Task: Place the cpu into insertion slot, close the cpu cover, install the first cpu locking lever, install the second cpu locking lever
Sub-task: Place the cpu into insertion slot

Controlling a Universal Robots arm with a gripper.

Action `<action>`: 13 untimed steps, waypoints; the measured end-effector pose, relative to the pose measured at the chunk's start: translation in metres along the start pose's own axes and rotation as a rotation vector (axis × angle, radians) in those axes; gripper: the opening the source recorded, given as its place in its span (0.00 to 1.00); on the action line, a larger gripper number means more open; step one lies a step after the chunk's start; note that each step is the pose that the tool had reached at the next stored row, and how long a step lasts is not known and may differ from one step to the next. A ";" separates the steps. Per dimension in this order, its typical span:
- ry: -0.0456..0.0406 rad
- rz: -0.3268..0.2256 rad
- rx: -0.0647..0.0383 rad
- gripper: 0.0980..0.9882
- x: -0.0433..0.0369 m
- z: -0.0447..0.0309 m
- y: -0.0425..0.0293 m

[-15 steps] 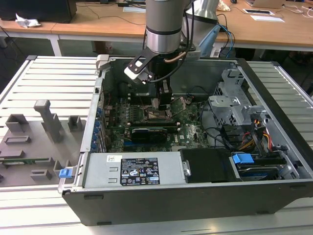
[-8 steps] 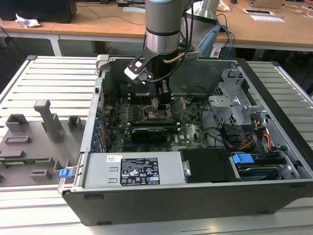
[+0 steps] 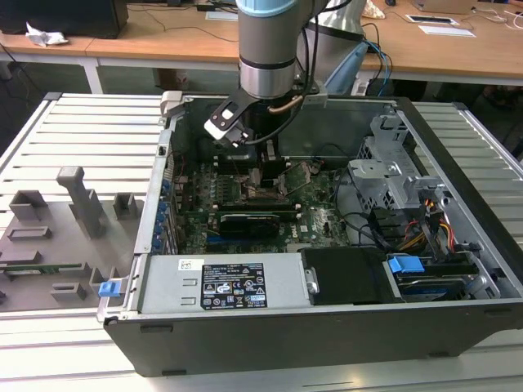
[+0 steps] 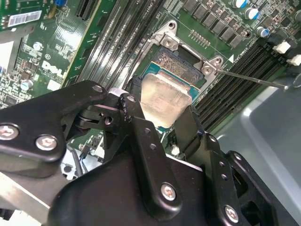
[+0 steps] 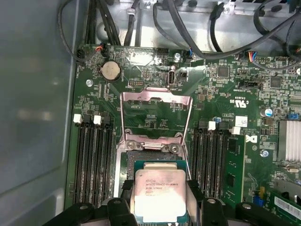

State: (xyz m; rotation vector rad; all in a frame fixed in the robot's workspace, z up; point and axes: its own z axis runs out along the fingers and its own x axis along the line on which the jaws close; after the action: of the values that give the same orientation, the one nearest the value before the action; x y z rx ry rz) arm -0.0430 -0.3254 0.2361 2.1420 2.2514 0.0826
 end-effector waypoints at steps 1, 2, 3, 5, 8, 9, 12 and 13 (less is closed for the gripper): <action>-0.0002 0.004 0.000 0.48 0.0005 0.0011 0.0000; -0.0007 0.010 0.000 0.48 0.0011 0.0025 -0.0001; -0.0011 0.016 0.000 0.48 0.0020 0.0036 -0.0002; -0.0017 0.025 0.000 0.48 0.0029 0.0052 -0.0003; -0.0024 0.038 0.000 0.48 0.0054 0.0103 -0.0006; -0.0024 0.040 -0.001 0.48 0.0058 0.0112 -0.0007; -0.0037 0.059 -0.001 0.48 0.0062 0.0150 -0.0014; -0.0038 0.061 -0.001 0.48 0.0062 0.0161 -0.0021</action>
State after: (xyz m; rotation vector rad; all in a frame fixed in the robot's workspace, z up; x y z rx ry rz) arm -0.0444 -0.3191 0.2200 2.2087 2.1836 0.0809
